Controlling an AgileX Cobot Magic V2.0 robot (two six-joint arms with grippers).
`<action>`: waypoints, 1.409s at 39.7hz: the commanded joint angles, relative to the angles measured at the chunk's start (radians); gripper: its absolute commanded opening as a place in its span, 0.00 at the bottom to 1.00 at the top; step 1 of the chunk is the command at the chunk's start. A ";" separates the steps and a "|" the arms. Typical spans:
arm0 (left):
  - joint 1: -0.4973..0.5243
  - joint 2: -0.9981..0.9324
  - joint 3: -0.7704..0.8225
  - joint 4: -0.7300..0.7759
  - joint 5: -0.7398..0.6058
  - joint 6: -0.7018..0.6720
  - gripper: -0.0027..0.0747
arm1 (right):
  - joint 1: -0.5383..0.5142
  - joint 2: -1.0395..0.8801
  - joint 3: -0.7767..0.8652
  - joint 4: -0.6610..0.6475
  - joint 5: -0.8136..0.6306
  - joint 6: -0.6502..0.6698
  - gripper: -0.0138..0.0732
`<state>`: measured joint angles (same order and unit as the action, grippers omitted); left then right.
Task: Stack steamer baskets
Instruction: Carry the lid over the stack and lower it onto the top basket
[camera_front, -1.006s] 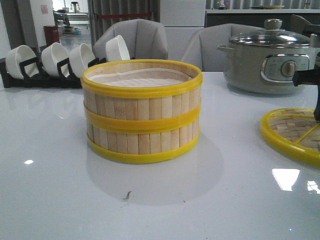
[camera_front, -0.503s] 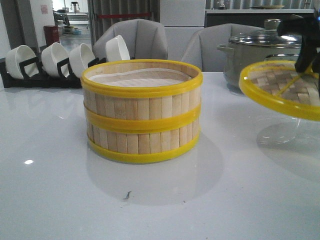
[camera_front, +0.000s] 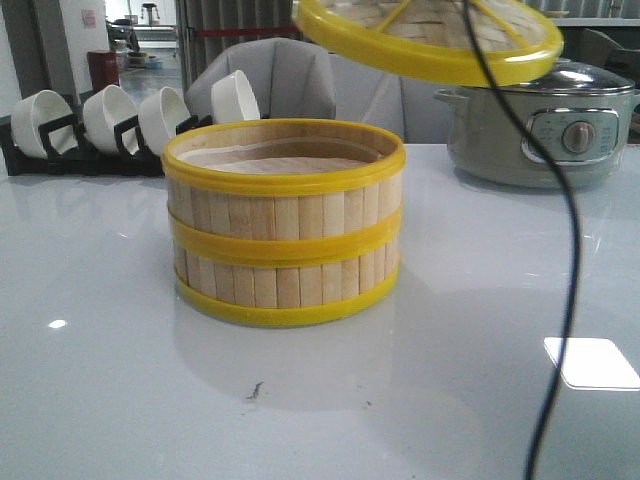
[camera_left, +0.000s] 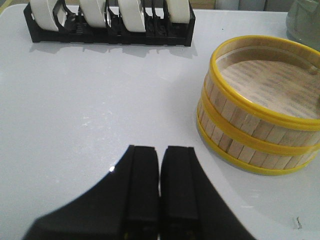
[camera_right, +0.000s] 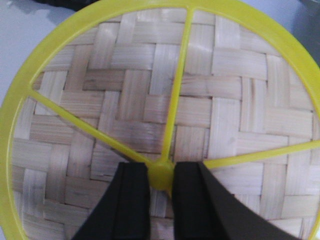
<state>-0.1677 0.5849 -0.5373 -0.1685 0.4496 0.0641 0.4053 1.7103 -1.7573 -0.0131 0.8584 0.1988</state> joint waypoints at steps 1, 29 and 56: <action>-0.005 0.001 -0.029 -0.008 -0.078 -0.003 0.14 | 0.072 0.010 -0.099 -0.005 -0.036 0.000 0.22; -0.005 0.001 -0.029 -0.008 -0.078 -0.003 0.14 | 0.181 0.268 -0.291 -0.006 0.056 0.000 0.22; -0.005 0.001 -0.029 -0.008 -0.078 -0.003 0.14 | 0.163 0.272 -0.291 -0.006 0.009 0.000 0.22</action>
<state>-0.1677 0.5849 -0.5373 -0.1685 0.4496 0.0641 0.5757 2.0476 -2.0101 -0.0073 0.9347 0.2007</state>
